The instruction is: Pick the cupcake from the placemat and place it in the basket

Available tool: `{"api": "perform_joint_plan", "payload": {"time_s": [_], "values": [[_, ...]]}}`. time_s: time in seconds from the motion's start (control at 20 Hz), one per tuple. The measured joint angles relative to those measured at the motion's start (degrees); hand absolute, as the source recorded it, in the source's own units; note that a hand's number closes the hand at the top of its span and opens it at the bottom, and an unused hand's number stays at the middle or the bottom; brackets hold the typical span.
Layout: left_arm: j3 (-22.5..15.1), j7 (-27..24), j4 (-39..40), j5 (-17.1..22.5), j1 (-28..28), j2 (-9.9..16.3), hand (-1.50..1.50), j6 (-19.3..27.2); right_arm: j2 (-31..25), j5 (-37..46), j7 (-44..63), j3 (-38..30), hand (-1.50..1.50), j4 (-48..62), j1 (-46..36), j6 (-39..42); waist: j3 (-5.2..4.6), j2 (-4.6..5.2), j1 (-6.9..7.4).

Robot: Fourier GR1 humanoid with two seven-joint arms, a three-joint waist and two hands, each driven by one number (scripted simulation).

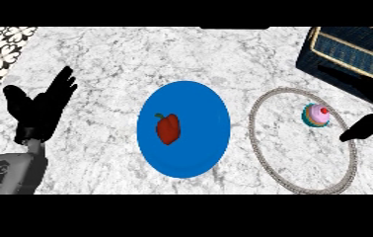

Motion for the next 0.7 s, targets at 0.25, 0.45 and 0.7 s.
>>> {"api": "perform_joint_plan", "payload": {"time_s": [0.25, 0.45, 0.7], "values": [[1.0, -0.3, -0.1, -1.3, 0.4, -1.3, 0.0, -0.5, 0.4, 1.2, -2.4, -1.2, -1.5, 1.4, -0.5, 1.6, -0.01, -0.05, -0.2], [1.4, 0.5, -1.1, -2.4, 0.8, -2.1, 0.0, -0.7, 1.2, 1.9, -4.1, -1.7, -1.5, 1.2, 0.5, 1.7, -0.01, -0.08, -0.24], [2.6, -0.5, 0.0, -3.2, 0.7, -2.8, 0.0, -1.9, 2.0, 3.6, -5.5, -1.6, -1.5, 0.7, 1.5, 0.6, -0.01, -0.08, -0.3]]}}
